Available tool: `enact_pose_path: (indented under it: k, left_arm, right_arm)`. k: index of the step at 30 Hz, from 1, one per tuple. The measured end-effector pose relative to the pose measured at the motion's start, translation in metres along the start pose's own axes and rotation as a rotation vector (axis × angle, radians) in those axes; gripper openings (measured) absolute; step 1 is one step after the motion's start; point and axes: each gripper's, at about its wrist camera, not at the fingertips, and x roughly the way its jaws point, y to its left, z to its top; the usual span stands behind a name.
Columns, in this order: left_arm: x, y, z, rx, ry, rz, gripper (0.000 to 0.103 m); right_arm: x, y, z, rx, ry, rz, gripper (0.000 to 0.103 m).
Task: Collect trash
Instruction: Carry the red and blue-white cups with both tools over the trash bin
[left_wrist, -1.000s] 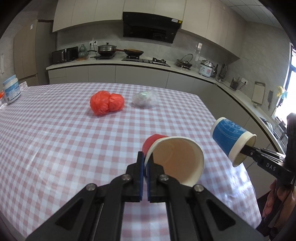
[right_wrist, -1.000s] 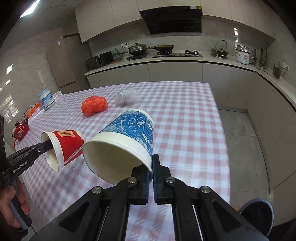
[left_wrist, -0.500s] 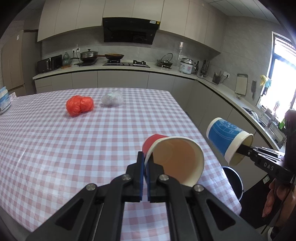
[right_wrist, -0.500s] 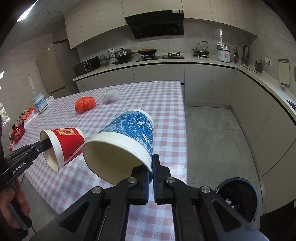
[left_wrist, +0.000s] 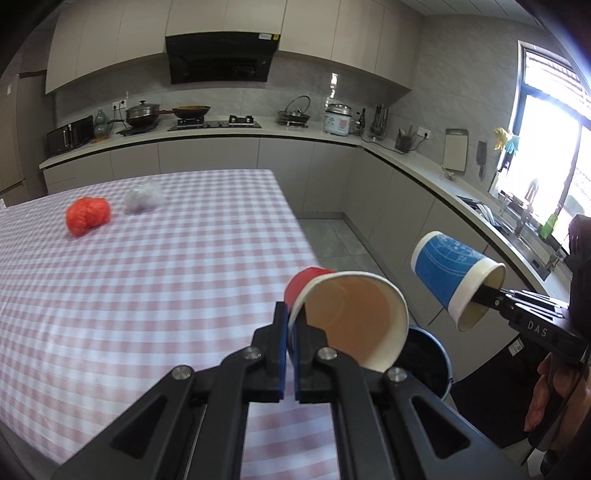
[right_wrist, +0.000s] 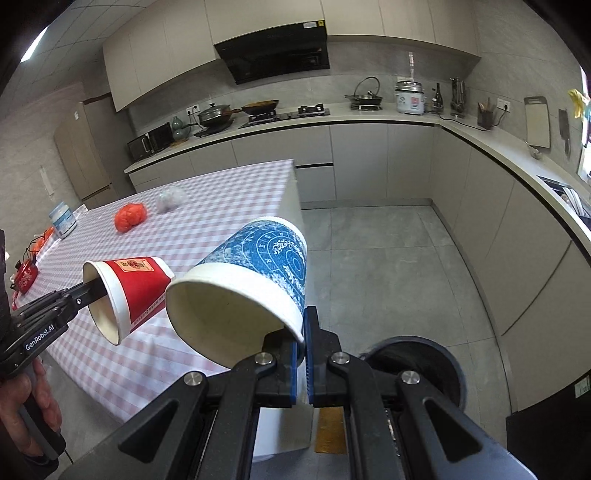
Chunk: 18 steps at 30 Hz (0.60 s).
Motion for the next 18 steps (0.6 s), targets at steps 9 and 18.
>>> enact_pose_path:
  k: [9, 18]
  left_arm:
    - [0.037, -0.11, -0.015, 0.057, 0.06, -0.063, 0.003]
    - [0.083, -0.182, -0.044, 0.08, 0.157, -0.093, 0.003]
  right_arm:
    - [-0.017, -0.12, -0.032, 0.055, 0.058, -0.04, 0.004]
    - [-0.013, -0.211, -0.071, 0.082, 0.132, -0.057, 0.004]
